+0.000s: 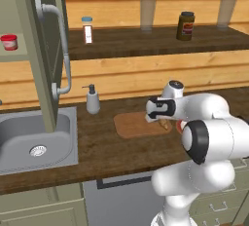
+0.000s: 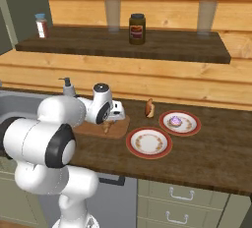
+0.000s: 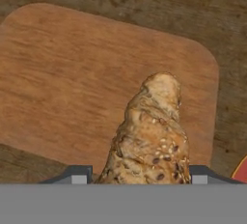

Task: From the different types of pastries on the counter, select a croissant and place it on the cutting board. Then retrieve a jar of jam from the cabinet and place it alongside the croissant on the cutting board.

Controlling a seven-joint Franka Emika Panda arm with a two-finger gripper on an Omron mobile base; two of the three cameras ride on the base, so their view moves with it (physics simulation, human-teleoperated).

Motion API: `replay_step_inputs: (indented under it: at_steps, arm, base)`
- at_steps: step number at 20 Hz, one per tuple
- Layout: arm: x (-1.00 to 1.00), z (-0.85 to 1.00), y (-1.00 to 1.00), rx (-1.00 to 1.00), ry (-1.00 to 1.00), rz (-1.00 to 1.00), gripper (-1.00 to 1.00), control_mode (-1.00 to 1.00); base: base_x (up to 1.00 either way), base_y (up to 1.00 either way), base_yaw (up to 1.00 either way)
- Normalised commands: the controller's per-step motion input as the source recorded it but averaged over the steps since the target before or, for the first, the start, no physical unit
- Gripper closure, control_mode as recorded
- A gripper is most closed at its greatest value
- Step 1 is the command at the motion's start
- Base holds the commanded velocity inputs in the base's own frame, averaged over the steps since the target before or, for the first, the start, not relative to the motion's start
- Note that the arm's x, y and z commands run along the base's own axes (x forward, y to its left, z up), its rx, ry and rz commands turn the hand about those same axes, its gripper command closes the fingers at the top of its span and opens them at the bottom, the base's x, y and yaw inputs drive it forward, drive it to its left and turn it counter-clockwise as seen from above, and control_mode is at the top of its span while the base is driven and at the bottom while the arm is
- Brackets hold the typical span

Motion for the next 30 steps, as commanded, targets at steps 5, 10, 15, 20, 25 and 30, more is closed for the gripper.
replay_step_inputs:
  at_steps: [5, 10, 15, 20, 25, 30]
  arm:
    - [0.42, -0.17, 0.00, 0.00, -0.01, 0.02, 1.00, -1.00]
    - [0.38, -0.12, 0.00, 0.00, 0.00, 0.00, 1.00, -1.00]
    - [0.17, -0.27, 0.00, -0.02, 0.00, 0.00, 1.00, -1.00]
    - [0.35, -0.56, 0.00, -0.04, 0.00, 0.00, 1.00, -1.00]
    - [0.21, -0.22, 0.00, 0.00, -0.06, 0.00, 1.00, -1.00]
    - [0.05, -0.45, 0.25, -0.11, -0.05, 0.00, -1.00, -1.00]
  base:
    - [0.00, 0.00, 0.00]
    - [0.00, 0.00, 0.00]
    - [0.00, 0.00, 0.00]
    - [0.00, 0.00, 0.00]
    - [0.00, 0.00, 0.00]
    - [0.00, 0.00, 0.00]
